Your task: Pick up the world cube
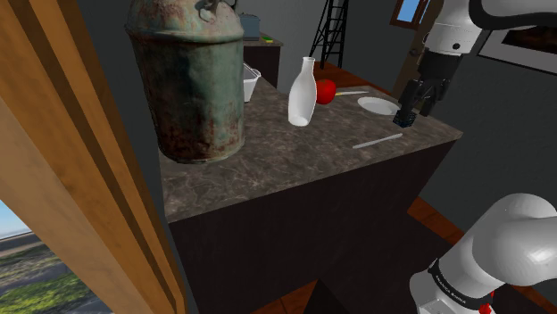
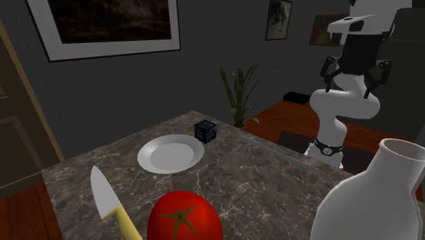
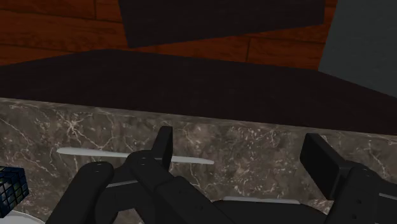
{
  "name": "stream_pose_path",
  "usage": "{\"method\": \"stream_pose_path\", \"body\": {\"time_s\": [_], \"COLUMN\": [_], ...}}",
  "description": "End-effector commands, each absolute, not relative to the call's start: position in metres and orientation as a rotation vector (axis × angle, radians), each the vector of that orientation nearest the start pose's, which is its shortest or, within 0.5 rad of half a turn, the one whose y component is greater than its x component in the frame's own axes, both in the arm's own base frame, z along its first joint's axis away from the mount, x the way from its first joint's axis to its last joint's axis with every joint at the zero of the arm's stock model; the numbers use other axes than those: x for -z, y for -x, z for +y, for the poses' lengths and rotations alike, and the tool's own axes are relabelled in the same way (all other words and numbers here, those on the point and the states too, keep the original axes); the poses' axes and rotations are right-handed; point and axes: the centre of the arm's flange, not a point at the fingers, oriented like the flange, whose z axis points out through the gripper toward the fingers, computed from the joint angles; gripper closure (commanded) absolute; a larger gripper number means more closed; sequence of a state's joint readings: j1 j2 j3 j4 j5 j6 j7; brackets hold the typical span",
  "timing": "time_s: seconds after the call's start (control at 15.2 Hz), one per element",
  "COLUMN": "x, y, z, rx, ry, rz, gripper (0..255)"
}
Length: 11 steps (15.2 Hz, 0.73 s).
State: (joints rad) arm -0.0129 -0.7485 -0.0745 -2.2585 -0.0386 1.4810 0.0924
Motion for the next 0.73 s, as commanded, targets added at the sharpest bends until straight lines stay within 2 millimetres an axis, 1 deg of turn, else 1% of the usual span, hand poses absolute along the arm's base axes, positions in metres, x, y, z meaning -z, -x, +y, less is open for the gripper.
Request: {"method": "stream_pose_path", "body": {"time_s": [0.0,0.66], "x": [-0.616,-0.577], "y": [-0.307,-0.342], "z": [-0.040,-0.160], "rx": [-0.048,-0.041], "ry": [3.119,3.126], "rz": [0.253,0.173], "gripper": [0,0]}}
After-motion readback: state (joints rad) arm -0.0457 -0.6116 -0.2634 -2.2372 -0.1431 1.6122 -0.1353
